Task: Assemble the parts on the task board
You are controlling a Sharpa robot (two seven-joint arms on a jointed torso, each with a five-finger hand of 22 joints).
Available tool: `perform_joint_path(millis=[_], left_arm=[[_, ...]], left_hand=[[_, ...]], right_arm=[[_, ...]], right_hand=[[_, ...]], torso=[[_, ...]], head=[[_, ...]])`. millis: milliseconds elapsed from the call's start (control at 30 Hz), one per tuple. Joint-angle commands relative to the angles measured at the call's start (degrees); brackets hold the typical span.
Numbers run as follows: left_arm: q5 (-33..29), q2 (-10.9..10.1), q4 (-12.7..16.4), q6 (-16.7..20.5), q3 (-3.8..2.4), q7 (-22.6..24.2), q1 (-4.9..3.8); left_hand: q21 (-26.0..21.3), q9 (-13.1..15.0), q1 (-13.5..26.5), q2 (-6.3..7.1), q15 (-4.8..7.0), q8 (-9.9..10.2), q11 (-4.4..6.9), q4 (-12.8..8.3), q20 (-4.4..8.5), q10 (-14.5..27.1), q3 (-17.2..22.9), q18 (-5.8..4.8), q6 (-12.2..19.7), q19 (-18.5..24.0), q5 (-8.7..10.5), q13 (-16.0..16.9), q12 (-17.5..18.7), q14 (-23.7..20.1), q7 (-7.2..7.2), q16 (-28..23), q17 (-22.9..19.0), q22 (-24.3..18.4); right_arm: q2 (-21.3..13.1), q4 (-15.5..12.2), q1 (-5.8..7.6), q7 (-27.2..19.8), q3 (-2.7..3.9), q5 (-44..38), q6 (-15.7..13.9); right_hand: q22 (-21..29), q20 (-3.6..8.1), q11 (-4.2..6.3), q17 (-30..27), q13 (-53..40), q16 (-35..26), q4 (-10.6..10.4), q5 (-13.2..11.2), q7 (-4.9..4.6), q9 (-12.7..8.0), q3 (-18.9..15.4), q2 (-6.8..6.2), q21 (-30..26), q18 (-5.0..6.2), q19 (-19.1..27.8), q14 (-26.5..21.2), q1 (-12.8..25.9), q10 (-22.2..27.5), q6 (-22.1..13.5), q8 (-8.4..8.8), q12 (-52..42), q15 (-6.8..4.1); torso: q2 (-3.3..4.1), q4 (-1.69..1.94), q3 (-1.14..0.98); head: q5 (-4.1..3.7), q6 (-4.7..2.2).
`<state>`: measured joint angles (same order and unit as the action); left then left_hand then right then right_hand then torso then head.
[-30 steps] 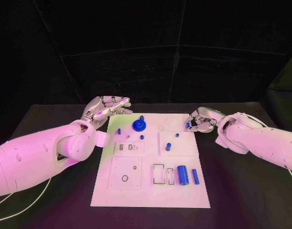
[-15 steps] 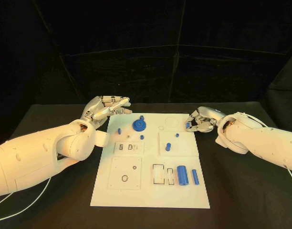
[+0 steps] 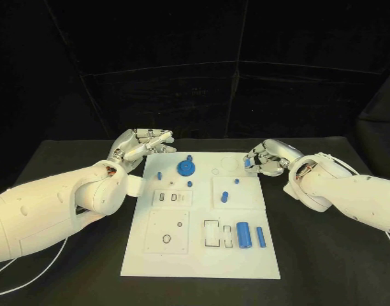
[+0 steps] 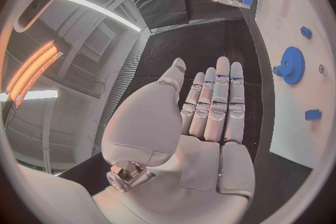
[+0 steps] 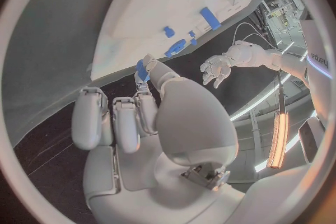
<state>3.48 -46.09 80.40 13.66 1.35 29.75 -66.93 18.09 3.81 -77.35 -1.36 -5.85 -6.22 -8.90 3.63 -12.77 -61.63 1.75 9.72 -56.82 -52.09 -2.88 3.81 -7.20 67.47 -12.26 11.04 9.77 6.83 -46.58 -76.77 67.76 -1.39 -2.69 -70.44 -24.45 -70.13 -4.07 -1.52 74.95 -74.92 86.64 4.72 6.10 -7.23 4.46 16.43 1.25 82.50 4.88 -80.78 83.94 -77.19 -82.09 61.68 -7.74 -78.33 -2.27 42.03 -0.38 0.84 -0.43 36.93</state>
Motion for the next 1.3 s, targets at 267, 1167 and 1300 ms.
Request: perform_joint_path(millis=[267, 1167, 1300], left_arm=[[-0.72, -0.31, 0.00, -0.57, -0.05, 0.13, -0.13], [-1.19, -0.06, -1.20, -0.45, -0.06, 0.23, -0.35], [-1.20, 0.03, -1.25, -0.49, -0.06, 0.22, -0.35]], left_hand=[[-0.39, -0.01, 0.17, -0.19, -0.13, 0.38, -0.07, -0.16, 0.12, -0.39, -0.12, 0.85, -0.31, -0.46, 0.01, -0.02, 0.40, 0.19, -0.12, -0.23, 0.06, -0.06], [-0.41, -0.01, 0.19, -0.19, -0.13, 0.41, -0.07, -0.17, 0.12, -0.41, -0.15, 0.85, -0.32, -0.48, 0.02, -0.02, 0.42, 0.20, -0.12, -0.26, 0.07, -0.08], [-0.41, -0.01, 0.19, -0.19, -0.13, 0.41, -0.07, -0.17, 0.12, -0.41, -0.15, 0.85, -0.32, -0.48, 0.02, -0.02, 0.42, 0.20, -0.12, -0.26, 0.07, -0.08]], right_arm=[[4.05, -7.63, 1.20, 10.53, 0.18, -1.43, -1.06], [19.76, -3.57, -1.09, 18.80, 0.02, -10.72, 7.89], [20.32, -3.38, -1.54, 18.84, 0.02, -11.00, 8.05]], right_hand=[[0.10, 0.44, 0.00, 5.55, -1.75, 0.07, 0.06, 0.52, 0.84, 0.62, 0.76, 0.22, 0.14, -0.90, 0.09, 4.24, 0.67, 0.46, 1.13, -0.47, 0.63, -0.29], [0.87, 0.20, -0.28, 4.73, -1.00, -0.30, -0.12, 2.93, 0.55, 0.38, 1.69, -1.04, -0.25, -0.75, 0.43, 4.08, 3.32, 1.01, 0.56, 0.19, 1.57, -0.04], [0.83, 0.19, -0.29, 4.78, -1.03, -0.29, -0.12, 3.01, 0.54, 0.37, 1.70, -1.12, -0.24, -0.76, 0.41, 4.09, 3.41, 0.99, 0.55, 0.21, 1.54, -0.04]], torso=[[-0.23, 0.16, 0.33], [-0.52, 0.67, 0.80], [-0.47, 0.61, 0.71]], head=[[0.70, 0.36], [3.13, 1.92], [3.41, 2.08]])
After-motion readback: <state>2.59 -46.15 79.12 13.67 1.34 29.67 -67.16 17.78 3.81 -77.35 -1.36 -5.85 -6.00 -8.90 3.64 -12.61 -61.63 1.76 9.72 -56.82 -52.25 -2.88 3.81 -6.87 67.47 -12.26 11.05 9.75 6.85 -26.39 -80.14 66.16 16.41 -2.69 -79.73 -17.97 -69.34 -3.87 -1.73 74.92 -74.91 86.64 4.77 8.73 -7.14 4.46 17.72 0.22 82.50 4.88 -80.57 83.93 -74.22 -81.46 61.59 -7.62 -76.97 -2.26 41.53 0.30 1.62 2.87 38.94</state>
